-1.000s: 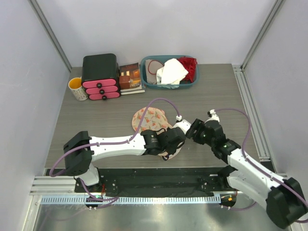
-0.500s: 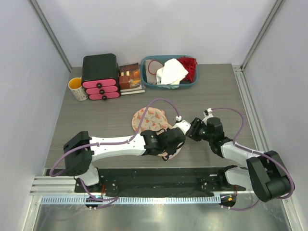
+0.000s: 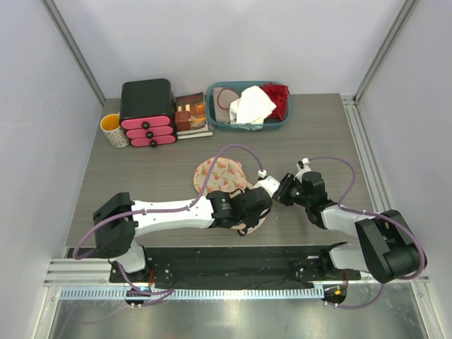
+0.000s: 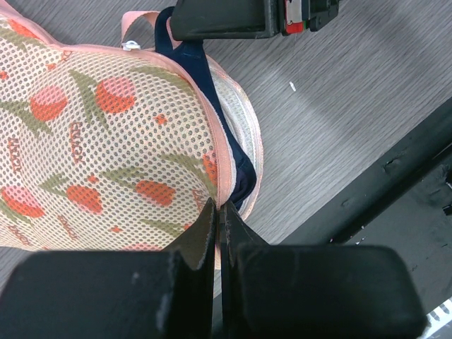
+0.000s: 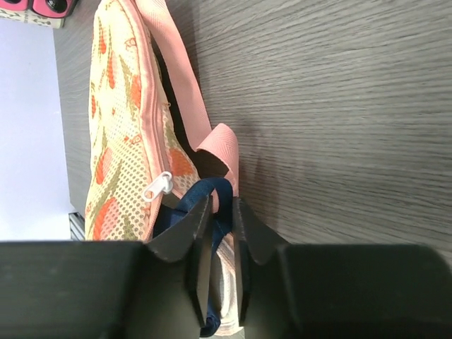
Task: Place the bra in the laundry bag and zip it closed
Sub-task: Adjust the bra in the laundry bag.
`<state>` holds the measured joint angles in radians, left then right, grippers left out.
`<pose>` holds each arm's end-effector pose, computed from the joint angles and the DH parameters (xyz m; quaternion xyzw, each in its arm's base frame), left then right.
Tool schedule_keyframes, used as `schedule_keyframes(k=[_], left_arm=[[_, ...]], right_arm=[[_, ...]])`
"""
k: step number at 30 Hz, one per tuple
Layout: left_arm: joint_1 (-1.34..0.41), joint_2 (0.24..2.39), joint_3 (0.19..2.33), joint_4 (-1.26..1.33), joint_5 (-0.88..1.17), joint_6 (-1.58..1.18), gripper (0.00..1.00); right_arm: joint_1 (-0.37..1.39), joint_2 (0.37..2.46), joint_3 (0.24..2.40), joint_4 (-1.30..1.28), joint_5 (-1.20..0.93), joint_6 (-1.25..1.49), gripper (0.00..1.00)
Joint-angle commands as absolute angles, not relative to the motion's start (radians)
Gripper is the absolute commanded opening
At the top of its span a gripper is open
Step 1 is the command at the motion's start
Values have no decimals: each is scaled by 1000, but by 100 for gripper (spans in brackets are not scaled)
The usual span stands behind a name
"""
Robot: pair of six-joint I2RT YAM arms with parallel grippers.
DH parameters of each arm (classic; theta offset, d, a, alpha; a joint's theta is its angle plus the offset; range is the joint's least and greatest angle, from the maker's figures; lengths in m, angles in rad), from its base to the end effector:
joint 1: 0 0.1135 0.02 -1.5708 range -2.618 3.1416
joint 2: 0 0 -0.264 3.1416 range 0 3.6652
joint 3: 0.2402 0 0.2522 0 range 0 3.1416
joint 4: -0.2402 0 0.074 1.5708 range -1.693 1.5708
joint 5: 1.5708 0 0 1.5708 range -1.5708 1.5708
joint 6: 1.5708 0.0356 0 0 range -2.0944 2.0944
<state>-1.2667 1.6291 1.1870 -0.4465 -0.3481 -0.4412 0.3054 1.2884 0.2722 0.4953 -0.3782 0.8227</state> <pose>0.1165 -0.3305 0.2431 0.3193 0.8734 -0.1412 0.3395 0.2052 0.0785 0.1371 0.1263 0.8457 0.4006 0.3290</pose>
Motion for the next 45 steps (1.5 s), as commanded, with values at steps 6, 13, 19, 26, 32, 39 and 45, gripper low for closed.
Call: schedule_keyframes(k=[6,13,19,26,32,39,45], left_arm=[[-1261,1601,1195,-426,-371,-436,0],[-1261,1620,1230,-420,-361,-430,0],[-1262,1631,1252,-422,-327,-433,0],[-1262,1626,1232,-433,-324,-454,0],[-1262,1608,1197,-453,-364,-454,0],[-1262,1624,1196,-446,-364,-446,0],[-1262,1621,1186,-439,-351,-437,0]], right_arm=[[307,1100,287,362,-393,765,1],[403,1126,210,567,-391,914,1],[584,1227,206,724,-177,962,1],[589,1308,319,585,-40,882,1],[589,1237,295,454,-69,842,9],[589,1010,299,220,-80,813,34],[580,894,345,9,-57,769,48]])
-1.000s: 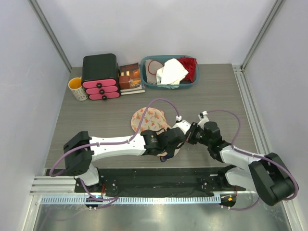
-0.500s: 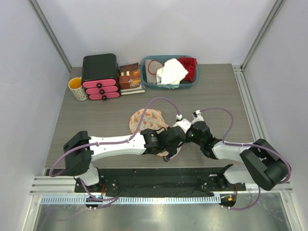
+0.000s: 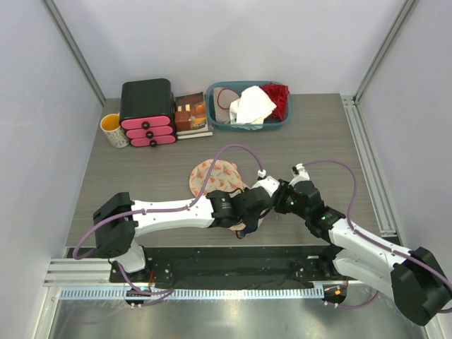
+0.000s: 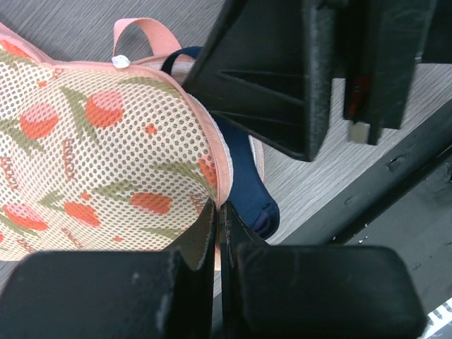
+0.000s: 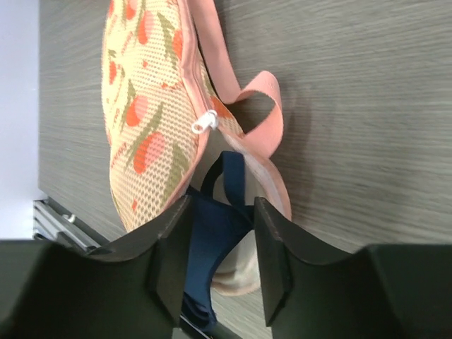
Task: Place the bra in the laundry bag and zip it closed
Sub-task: Adjust the bra in the laundry bag.
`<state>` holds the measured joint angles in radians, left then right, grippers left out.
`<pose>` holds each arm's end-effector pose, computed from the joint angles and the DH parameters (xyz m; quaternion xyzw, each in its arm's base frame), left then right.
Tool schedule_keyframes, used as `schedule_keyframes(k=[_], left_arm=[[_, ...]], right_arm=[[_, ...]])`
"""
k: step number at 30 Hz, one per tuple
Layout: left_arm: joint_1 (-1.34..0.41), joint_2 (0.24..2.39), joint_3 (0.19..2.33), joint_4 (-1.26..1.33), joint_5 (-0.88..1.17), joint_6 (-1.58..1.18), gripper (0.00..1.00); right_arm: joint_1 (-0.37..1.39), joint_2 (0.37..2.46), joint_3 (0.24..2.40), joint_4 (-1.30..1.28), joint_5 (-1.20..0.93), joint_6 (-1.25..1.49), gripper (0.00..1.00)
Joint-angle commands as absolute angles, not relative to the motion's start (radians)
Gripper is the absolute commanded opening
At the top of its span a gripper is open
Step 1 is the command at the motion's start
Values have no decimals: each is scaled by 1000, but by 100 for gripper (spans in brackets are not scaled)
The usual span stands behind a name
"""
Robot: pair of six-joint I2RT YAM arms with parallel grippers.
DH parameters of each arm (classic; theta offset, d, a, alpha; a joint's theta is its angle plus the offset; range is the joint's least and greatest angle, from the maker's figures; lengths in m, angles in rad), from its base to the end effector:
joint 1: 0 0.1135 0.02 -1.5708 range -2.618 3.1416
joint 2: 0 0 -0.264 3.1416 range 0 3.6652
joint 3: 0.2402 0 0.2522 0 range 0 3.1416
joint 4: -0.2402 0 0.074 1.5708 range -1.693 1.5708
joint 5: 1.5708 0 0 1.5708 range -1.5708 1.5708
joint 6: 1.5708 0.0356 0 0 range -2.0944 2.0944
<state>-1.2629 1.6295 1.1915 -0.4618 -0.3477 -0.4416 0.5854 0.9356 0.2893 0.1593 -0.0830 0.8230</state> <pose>0.1175 -0.3295 0.2433 0.3191 0.8754 -0.1366 0.3364 0.1582 0.1084 0.1751 0.0802 0.8525 0.3607 0.3697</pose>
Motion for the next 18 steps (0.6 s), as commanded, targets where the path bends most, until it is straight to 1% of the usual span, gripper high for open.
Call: schedule_keyframes(k=[1,3,6,9,11,13,14,16,17,18], left_arm=[[-1262,1623,1186,-437,-350,-436,0],[-1262,1626,1186,-442,-344,-437,0],[-1262,1629,1184,-446,-342,-445,0],[-1262,1617,1171,-440,-345,-449,0],[-1262,1617,1170,-443,-347,-457,1],[-1262,1612,1175,-459,-351,-474,8],[-1262,1606,1170,-457,-344,-485,20],[-1262,1574,1138,-430,-333,-534,34],[-1264,1557,1120,-417,-313,-549,42],[-1273,1543,1089,-402,-311,-578,44]], right_arm=[[574,891,351,-32,-52,764,49],[548,890,362,-48,-61,744,53],[525,917,379,-51,-94,726,55],[517,943,387,-32,-123,712,53],[517,968,376,-6,-155,725,47],[517,977,367,49,-173,733,45],[515,982,364,51,-158,730,45],[509,988,367,49,-109,716,46],[494,1005,371,51,-106,700,48],[485,1018,377,61,-126,692,49]])
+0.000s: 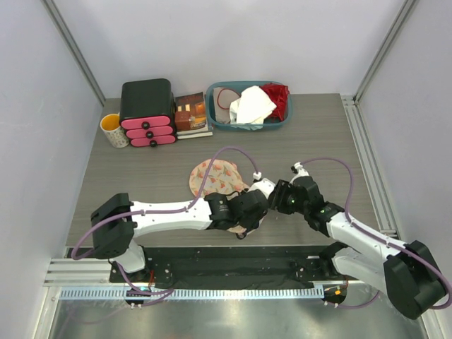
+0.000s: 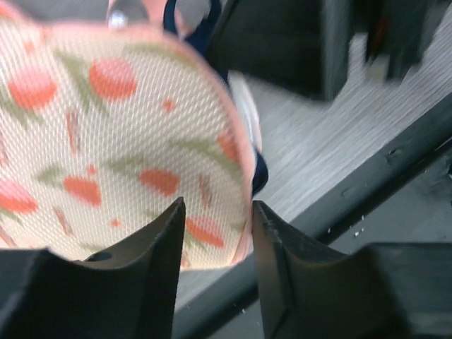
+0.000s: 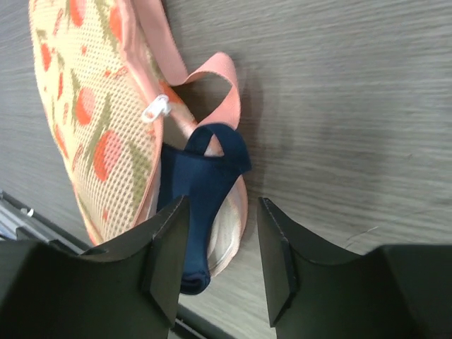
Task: Place the bra in the laundry bag and zip it closed
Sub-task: Adjust the bra in the laundry bag.
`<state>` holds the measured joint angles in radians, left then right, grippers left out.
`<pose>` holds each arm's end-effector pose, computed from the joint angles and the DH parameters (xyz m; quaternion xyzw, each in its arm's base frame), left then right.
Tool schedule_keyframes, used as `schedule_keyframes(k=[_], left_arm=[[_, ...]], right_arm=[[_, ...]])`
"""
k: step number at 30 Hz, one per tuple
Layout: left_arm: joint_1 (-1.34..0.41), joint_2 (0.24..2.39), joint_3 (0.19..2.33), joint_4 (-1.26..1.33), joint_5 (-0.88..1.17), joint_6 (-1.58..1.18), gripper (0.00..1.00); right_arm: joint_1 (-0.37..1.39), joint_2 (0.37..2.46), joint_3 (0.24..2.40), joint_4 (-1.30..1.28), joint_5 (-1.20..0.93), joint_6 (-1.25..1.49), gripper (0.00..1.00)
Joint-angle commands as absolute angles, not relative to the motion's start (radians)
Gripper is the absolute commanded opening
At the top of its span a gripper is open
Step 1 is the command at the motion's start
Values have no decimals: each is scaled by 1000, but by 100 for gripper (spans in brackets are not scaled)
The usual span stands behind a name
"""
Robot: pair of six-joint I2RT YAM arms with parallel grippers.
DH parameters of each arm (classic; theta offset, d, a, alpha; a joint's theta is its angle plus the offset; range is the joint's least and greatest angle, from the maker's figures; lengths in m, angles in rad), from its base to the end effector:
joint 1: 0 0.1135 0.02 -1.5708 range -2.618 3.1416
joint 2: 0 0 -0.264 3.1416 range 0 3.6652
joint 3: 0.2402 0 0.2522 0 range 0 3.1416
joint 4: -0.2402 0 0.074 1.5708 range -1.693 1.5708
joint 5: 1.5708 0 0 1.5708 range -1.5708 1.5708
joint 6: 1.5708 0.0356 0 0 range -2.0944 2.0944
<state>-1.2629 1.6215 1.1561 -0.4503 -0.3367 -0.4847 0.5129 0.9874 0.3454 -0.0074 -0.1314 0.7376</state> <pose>0.1157 -0.3250 0.2355 0.3042 0.8841 -0.1414 0.3252 0.1665 0.0991 0.1691 0.0712 0.8914 0.3073 0.3253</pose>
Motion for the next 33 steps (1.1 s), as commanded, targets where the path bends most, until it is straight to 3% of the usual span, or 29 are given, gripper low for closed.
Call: schedule_keyframes(k=[1,5,9,12,15,18,22,29,33], left_arm=[[-1279,1514,1075,-382,-311,-590,46],[-1313,1464,1020,-339,-305,-667,45],[-1336,1434,896,-229,-316,-779,37],[-1336,1425,821,-155,-328,-877,31],[-1335,1425,788,-149,-373,-940,36],[-1319,1446,810,-234,-462,-957,50],[-1258,1483,808,-258,-440,-942,50],[-1189,1532,844,-360,-491,-888,50],[-1178,1566,906,-460,-613,-810,48]], right_arm=[[474,1032,386,67,-139,684,50],[387,1077,397,87,-230,669,52],[328,1078,463,37,-230,638,57],[328,1194,569,25,-276,617,61],[328,1303,643,89,-305,611,61],[330,1497,735,170,-432,641,55],[347,1669,770,271,-485,704,45],[376,1680,686,366,-512,768,37],[399,1573,554,478,-537,837,33]])
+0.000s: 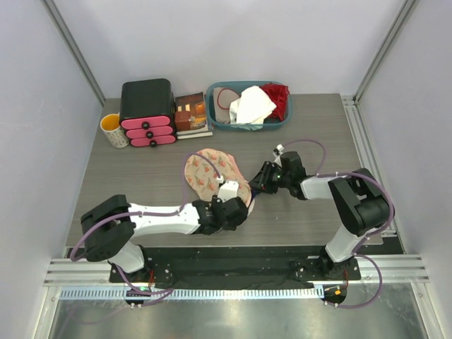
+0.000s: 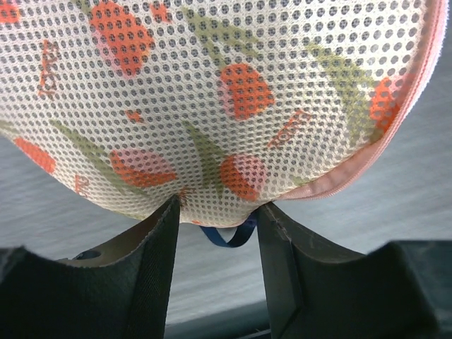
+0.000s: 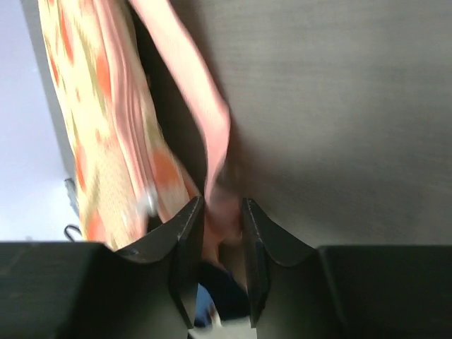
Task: Place the bra in the laundry bag and zip it closed
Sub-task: Adjust the bra in the laundry bag.
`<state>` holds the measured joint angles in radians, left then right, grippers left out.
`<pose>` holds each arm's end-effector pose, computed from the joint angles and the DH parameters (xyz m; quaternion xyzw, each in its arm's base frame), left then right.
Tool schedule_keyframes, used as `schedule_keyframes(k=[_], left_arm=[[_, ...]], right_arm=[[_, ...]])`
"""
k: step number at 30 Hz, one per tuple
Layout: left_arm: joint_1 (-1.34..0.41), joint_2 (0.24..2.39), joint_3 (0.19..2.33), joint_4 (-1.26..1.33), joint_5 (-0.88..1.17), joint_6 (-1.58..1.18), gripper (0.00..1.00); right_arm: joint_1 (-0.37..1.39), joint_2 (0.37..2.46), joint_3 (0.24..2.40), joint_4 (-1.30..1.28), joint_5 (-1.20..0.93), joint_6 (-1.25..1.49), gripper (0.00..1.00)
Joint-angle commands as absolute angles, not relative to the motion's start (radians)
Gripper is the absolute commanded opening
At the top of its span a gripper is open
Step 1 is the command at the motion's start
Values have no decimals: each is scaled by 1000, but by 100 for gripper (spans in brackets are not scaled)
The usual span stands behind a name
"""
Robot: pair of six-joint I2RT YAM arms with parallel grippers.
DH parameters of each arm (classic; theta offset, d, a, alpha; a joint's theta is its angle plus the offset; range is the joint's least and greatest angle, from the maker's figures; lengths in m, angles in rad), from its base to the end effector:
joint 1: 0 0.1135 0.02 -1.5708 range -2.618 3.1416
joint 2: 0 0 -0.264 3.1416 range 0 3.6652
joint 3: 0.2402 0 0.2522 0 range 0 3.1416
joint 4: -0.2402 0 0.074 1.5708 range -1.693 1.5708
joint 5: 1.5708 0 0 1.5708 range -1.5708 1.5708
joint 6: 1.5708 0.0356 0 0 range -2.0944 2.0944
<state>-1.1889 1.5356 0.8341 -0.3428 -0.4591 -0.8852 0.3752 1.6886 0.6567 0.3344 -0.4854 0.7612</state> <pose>0.1226 -0.2630 0.1735 0.0837 0.9384 -0.1064 0.3181 0.2815 0.1287 0.1285 0.0690 0.8828 0.4045 0.2288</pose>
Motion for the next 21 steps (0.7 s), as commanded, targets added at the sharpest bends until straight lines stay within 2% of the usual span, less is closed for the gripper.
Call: schedule_keyframes(k=[1,6,8,12,13,14,17,18,20,21], left_arm=[[-1178,1569,917,-475,-639,-781,48],[-1178,1510,916,-520,-716,-765,50],[-1180,1462,870,-512,-710,-790,55],[-1189,1265,772,-540,-706,-876,59],[-1189,1228,731,-552,-701,-894,59],[-1189,1189,713,-561,-696,-934,59],[-1190,1027,655,-560,-649,-963,57],[-1190,991,644,-545,-631,-954,54],[-1190,908,620,-471,-568,-931,50],[-1192,893,612,-444,-545,-914,48]], right_arm=[[413,1548,496,492,-537,860,33],[521,1369,310,525,-444,926,31],[601,1277,264,522,-372,975,30],[687,1177,193,503,-325,1025,29],[671,1133,205,474,-321,985,30],[663,1108,228,334,-301,947,31],[612,1045,357,76,-160,795,41],[589,1040,411,46,-149,767,46],[492,1069,457,20,-179,715,51],[459,1092,501,20,-231,703,59]])
